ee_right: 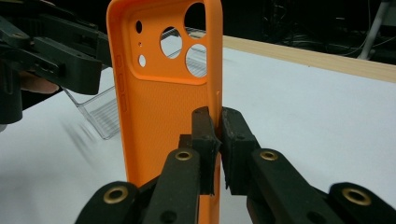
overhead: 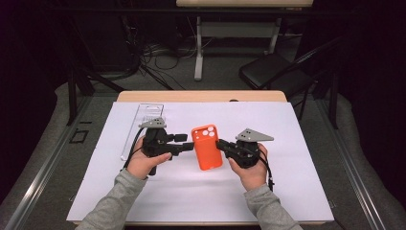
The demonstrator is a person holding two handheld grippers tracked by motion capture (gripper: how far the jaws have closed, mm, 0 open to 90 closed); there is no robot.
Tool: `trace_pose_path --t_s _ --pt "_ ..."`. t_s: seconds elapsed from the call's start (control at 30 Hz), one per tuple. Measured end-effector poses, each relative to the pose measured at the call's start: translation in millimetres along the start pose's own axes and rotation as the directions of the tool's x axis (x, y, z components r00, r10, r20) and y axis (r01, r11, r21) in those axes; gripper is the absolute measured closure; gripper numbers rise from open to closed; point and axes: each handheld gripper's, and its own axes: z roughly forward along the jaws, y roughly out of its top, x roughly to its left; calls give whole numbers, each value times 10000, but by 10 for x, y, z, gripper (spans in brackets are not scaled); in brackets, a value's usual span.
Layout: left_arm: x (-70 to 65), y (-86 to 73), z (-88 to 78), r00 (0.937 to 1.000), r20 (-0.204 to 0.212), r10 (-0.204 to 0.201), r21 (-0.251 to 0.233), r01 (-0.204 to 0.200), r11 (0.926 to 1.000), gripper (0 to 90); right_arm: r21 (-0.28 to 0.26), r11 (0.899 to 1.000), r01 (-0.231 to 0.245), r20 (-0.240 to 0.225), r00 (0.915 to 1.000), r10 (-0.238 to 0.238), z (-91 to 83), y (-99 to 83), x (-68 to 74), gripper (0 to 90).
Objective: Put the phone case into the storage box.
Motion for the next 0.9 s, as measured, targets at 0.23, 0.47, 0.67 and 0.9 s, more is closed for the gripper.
trace_pose_path --t_s 0.23,0.47,0.67,0.9 --pt "-11 28 -55 9975 -478 518 -389 -537 9978 444 -4 9999 146 211 9997 -146 -13 4 1 851" --pt "-37 59 -103 9915 -1147 609 -9 -614 9981 435 39 9997 261 422 9988 -263 -13 5 11 851" --pt "-70 83 -115 9823 -1645 897 253 -867 9959 375 54 9991 416 590 9974 -419 -17 7 29 851" --pt "-102 107 -139 9729 -2040 1091 356 -1040 9939 345 75 9988 493 795 9956 -498 -19 5 47 851"
